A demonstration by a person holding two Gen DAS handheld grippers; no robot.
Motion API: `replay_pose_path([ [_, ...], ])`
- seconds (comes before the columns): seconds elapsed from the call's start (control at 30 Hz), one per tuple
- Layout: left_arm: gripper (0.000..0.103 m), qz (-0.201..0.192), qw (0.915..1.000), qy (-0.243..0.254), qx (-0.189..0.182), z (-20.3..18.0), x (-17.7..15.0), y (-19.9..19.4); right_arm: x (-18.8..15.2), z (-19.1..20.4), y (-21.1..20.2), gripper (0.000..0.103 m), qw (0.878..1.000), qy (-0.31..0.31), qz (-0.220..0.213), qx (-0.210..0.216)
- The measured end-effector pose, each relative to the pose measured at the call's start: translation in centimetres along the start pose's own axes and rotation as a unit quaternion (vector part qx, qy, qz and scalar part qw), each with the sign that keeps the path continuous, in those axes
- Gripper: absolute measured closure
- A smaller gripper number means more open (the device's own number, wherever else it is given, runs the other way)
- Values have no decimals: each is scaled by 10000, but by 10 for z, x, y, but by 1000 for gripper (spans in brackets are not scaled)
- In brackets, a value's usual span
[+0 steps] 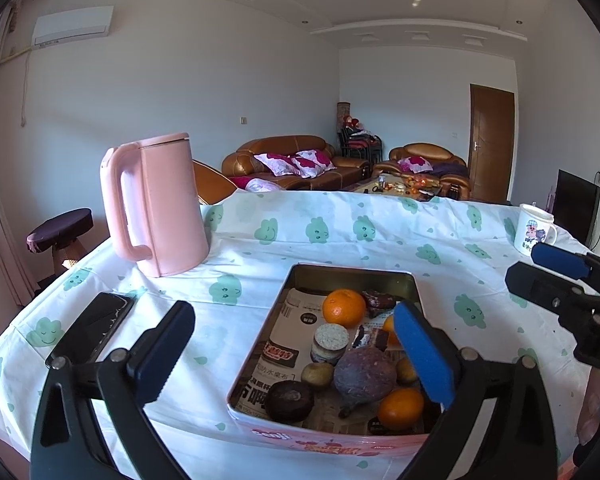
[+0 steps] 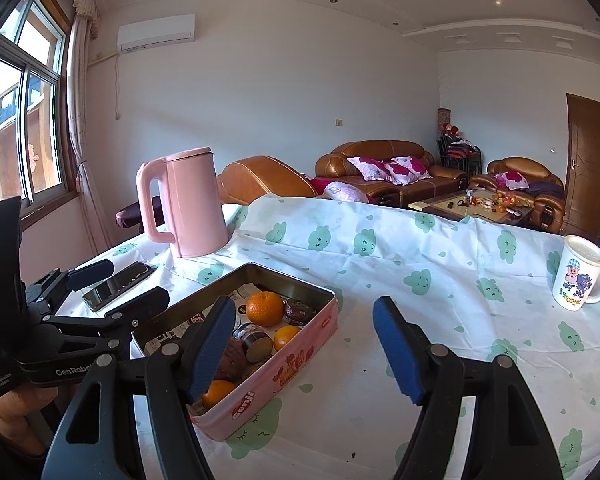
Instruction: Organize fruits
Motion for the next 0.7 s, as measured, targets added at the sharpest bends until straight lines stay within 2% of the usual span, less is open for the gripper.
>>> replay_pose_path([
  [0.23,0,-99,9999,89,9,-6,6,-4,3,-5,-8,30,9999,-33,-126,-104],
  [0.7,0,70,9998,103,123,-10,-1,3,-6,-13,-6,29,9999,11,-68,-142],
])
Point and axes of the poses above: each gripper's, at about its wrist camera, not at the fingertips, and y roughly the way its jaws point, z to its left, x to its top, the point moved 5 cm from there along y, roughly the way its jaws point, and after that the axes turned 11 degrees about -x, right-handed, at the moved point
